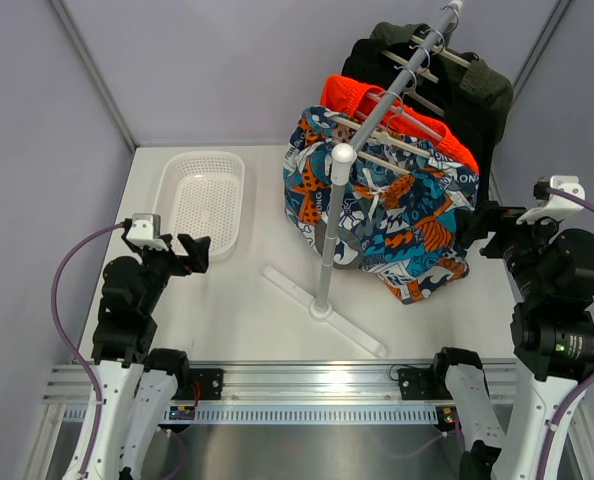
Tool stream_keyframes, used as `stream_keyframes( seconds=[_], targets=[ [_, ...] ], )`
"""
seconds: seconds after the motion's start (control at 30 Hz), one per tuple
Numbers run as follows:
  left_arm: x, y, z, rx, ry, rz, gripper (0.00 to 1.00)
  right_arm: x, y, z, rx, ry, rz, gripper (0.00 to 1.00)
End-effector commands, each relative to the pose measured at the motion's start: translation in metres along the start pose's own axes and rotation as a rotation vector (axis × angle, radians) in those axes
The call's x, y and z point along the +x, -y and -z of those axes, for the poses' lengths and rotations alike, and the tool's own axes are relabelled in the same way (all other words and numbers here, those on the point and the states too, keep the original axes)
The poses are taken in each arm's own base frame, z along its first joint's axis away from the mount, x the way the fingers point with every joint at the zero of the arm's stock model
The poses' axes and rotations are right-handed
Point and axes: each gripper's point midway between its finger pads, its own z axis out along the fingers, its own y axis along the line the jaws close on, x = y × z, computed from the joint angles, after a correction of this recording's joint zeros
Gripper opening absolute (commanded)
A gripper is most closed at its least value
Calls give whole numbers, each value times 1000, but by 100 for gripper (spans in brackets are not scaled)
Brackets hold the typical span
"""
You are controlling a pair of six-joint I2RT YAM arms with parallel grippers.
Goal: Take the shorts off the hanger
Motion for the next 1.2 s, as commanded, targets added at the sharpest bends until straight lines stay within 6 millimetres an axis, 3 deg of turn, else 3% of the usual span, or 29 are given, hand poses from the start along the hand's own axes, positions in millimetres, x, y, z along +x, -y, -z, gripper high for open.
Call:
stream_keyframes(
  seconds=[0.0,0.07,0.1,0.13,0.17,0.2,0.23,0.27,0.3,0.37,0.43,0.6,0.67,0.7,0.77,0.8,0.9,1.17],
  targets=[
    [-18,1,-1,-1,71,-2,99,-19,-42,15,-247,67,158,99],
    [-18,1,-1,-1,70,-2,99,-21,-61,25,-376,94,280,100],
    [-17,1,-1,1,68,-3,99,-23,-79,38,-507,133,436,99],
    [-17,1,-1,0,66,-3,99,-21,-83,42,-537,129,459,100],
    [-18,1,-1,-2,68,-3,99,-33,-87,49,-542,155,469,99],
    [-17,0,-1,-3,62,-2,99,-37,-86,42,-551,141,491,99],
    [-16,0,-2,-3,59,-2,99,-28,-88,45,-581,88,497,99],
    [-17,0,-2,-3,59,-2,99,-41,-92,54,-595,105,535,99],
    [-16,0,-2,-4,56,-2,99,-28,-90,43,-636,19,534,99],
    [-15,0,-3,-3,51,-3,99,-38,-97,49,-698,26,598,99],
    [-13,0,-4,-1,42,-2,99,-43,-99,33,-735,12,582,99],
    [-11,0,-6,-3,31,-2,99,-83,-109,-5,-800,66,551,100],
    [-10,-1,-7,-4,24,-3,99,-100,-113,-14,-796,87,579,95],
    [-10,-1,-7,-4,22,-3,99,-88,-117,-33,-839,28,567,93],
    [-8,-2,-8,-9,15,-3,99,-89,-118,-47,-828,23,630,83],
    [-8,-2,-8,-10,11,-3,99,-82,-126,-59,-855,-2,638,81],
    [-6,-2,-10,-11,-3,-3,99,-75,-126,-84,-828,-2,710,73],
    [-3,-2,-11,-10,-25,-5,99,-70,-137,-109,-847,41,755,66]
  ],
)
